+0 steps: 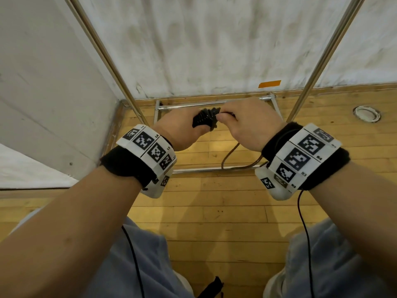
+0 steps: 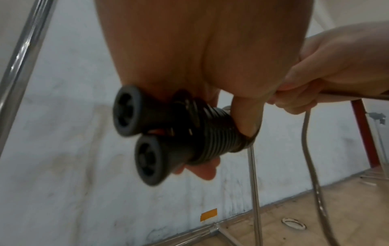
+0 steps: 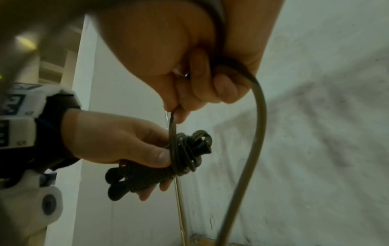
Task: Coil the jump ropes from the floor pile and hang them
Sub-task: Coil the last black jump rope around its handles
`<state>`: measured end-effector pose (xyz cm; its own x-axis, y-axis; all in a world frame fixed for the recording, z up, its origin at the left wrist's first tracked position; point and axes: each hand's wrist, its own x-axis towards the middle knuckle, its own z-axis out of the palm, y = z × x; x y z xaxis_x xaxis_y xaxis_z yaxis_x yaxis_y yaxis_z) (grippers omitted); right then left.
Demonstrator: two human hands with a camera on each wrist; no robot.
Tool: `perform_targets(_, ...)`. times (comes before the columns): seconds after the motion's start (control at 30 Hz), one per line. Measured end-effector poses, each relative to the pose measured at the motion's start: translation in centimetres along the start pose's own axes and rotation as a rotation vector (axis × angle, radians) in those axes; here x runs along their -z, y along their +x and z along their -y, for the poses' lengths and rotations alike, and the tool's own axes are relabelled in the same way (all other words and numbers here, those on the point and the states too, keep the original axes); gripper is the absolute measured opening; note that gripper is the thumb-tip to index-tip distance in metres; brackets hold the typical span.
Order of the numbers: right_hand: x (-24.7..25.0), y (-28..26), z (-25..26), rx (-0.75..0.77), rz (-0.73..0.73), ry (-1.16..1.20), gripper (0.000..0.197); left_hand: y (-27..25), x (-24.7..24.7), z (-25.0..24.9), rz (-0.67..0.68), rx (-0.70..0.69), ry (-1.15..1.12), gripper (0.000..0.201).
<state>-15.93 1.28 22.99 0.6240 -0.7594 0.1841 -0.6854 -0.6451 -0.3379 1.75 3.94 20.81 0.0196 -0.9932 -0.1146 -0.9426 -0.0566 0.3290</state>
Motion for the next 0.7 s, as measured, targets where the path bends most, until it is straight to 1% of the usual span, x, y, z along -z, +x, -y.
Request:
perform_targets(0.07, 0.0, 0.2, 0.0, 0.010, -0.034, 0.017, 0.028, -0.3, 0.2, -0.6, 0.056, -0.063, 0.009, 0.022)
perform_targets(0.2, 0.4, 0.5, -0.1, 0.020, -0.090, 0.126, 0.030, -1.1, 1.0, -1.8, 0.103, -0.146, -0.013, 0.030)
perform_targets(0.27, 0.8, 0.7, -0.2, -0.011, -0.119, 0.258, 0.026, -1.5, 1.4, -2.4, 0.091, -0.169, -0.051, 0.029)
perform_targets(0.4, 1.5, 1.0, -0.7, -0.086, -0.148, 0.552, 0.017, -2.4, 1.6, -3.4, 0.000, -0.198, -0.050, 0.030)
perform_targets(0.5, 1.9, 1.0, -1.3, -0.128, -0.137, 0.680, 0.014, -2.7, 1.7, -3.7, -0.021, -0.235, -0.148, 0.022)
perform_targets(0.57, 2.0, 0.9, -1.7, -0.175, -0.091, 0.773, 0.016, -2.8, 2.0, -3.7, -0.029, -0.266, -0.256, 0.020)
perform_targets(0.63, 1.7, 0.7, -1.9, -0.208, 0.006, 0.947, 0.023, -3.0, 2.3, -3.8, -0.052, -0.306, -0.353, 0.023)
perform_targets(0.7, 1.2, 0.6, -1.6, -0.242, 0.044, 1.133, 0.027, -3.2, 2.5, -4.0, -0.074, -0.294, -0.425, 0.030)
